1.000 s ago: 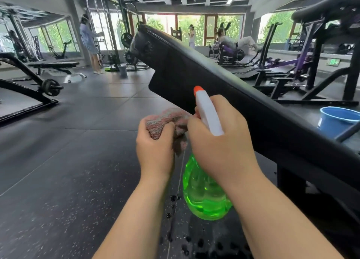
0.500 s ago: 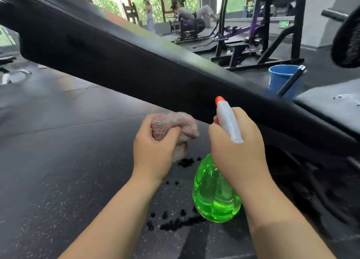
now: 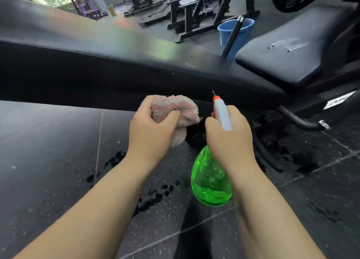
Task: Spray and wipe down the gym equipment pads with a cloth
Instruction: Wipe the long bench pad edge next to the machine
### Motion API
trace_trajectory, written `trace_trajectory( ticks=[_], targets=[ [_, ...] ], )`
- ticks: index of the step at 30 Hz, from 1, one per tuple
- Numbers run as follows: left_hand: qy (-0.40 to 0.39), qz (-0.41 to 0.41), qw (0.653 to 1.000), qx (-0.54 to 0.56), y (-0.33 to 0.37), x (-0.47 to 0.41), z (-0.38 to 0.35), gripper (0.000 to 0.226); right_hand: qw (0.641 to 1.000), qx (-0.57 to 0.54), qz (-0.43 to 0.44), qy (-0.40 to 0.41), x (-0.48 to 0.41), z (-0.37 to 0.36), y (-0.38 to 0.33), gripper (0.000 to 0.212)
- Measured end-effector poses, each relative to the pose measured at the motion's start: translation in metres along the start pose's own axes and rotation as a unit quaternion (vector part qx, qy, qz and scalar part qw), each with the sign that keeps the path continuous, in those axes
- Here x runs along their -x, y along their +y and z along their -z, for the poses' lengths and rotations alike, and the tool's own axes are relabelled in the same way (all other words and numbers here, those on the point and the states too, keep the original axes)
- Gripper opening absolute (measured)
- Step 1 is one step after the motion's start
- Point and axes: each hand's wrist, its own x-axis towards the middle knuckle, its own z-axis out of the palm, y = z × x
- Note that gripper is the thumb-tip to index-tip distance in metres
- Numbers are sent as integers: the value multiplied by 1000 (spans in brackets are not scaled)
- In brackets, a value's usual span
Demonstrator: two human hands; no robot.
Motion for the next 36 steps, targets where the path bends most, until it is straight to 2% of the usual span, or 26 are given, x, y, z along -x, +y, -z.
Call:
trace_trajectory(
  ticks=[5, 9, 13, 16, 21, 26, 29, 30, 32, 34, 36],
  targets=[
    [-40, 21, 998, -32, -5, 4, -53, 20, 997, 35, -57, 42, -29, 45, 53, 24],
    [-83, 43, 995, -41, -4, 14, -87, 16, 991, 45, -108, 64, -45, 81, 84, 8],
    [-112, 54, 991, -53, -2, 21, -118, 15, 987, 58, -130, 67, -60, 104, 112, 8],
    [-122, 72, 988, -60, 2, 25, -133, 21, 988, 74, -129, 42, -60, 97, 128, 8],
    [-178, 82, 976, -96, 8, 26, -140, 21, 980, 168, -103, 6, -35, 58, 160, 22],
    [-210, 22, 960, -182, -9, 33, -130, 22, 982, 118, -145, -14, 16, 41, 200, 31],
    [-222, 36, 961, -163, -14, 41, -126, 26, 980, 122, -151, -43, 39, 44, 205, 31],
    [-223, 43, 962, -150, -15, 44, -126, 27, 979, 120, -153, -61, 42, 46, 205, 38],
    [-223, 54, 965, -131, -14, 48, -127, 31, 966, 146, -163, -138, 43, 51, 207, 74],
    [-220, 59, 966, -124, -13, 49, -130, 33, 924, 195, -184, -272, 35, 63, 206, 110],
    [-221, 45, 966, -126, -10, 45, -135, 33, 901, 160, -217, -340, 17, 83, 196, 120]
  ],
)
